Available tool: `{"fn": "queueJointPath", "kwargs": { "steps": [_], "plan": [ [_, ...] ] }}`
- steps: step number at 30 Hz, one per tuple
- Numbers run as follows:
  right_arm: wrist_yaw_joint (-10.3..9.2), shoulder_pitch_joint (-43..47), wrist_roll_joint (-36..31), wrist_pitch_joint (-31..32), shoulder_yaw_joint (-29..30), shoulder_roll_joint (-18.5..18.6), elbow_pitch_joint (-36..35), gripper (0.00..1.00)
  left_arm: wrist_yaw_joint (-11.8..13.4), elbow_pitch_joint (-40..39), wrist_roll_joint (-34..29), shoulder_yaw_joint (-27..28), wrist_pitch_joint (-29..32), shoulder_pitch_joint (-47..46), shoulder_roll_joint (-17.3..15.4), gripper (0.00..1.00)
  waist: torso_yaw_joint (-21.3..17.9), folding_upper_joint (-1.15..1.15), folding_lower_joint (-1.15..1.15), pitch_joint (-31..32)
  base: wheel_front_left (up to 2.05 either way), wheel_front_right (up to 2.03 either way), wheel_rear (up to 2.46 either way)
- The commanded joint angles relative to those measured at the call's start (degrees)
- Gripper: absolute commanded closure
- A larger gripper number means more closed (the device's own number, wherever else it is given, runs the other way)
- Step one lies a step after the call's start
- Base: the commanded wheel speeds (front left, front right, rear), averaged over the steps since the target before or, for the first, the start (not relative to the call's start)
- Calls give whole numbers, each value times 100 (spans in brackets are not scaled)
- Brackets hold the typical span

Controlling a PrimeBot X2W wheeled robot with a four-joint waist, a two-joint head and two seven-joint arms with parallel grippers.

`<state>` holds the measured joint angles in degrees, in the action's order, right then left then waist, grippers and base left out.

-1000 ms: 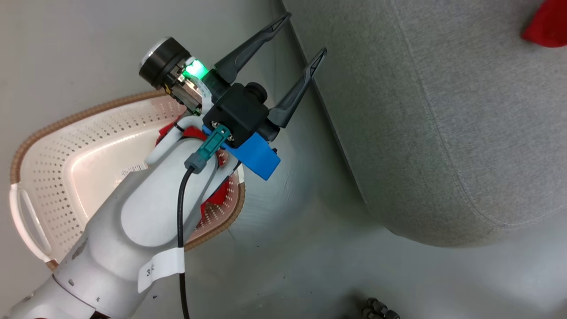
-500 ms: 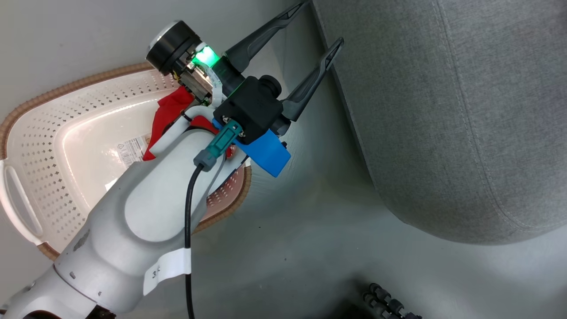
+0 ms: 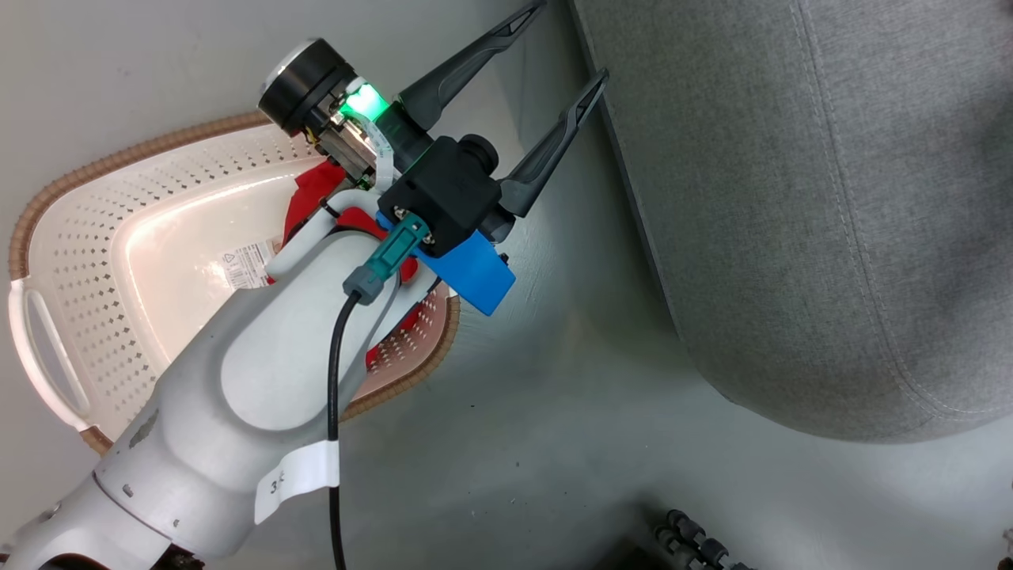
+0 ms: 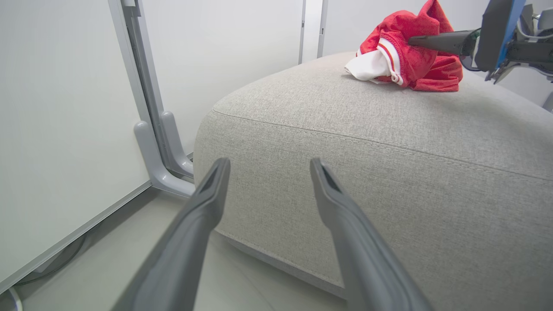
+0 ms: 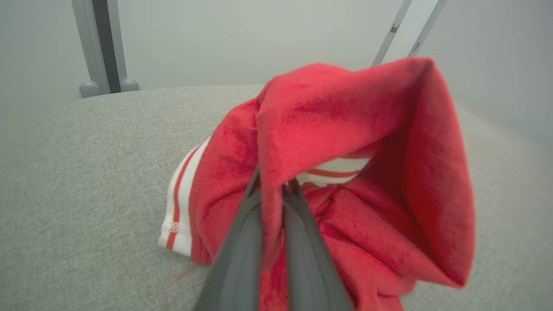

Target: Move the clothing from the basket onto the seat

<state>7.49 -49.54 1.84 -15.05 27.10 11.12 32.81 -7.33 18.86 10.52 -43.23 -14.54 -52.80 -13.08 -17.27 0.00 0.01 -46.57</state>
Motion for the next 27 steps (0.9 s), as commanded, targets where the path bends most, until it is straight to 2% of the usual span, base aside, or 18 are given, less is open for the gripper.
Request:
{"fn": "queueJointPath", "kwargs": {
  "steps": [1,16,27],
  "plan": [
    [1,167,-16,-20,7,-50,-86,0,38,24,22,2,-32,-53,-12,0,-16,0,-1,67,0,0,0],
    [1,1876,-102,-21,-165,-320,-1534,0,219,-47,254,328,-70,521,149,0,6,0,-1,1004,0,0,0],
    [1,2162,-112,-20,-1153,-305,-2485,0,449,-364,257,1199,-71,1254,258,0,475,0,-1,1808,0,0,0]
  ]
}}
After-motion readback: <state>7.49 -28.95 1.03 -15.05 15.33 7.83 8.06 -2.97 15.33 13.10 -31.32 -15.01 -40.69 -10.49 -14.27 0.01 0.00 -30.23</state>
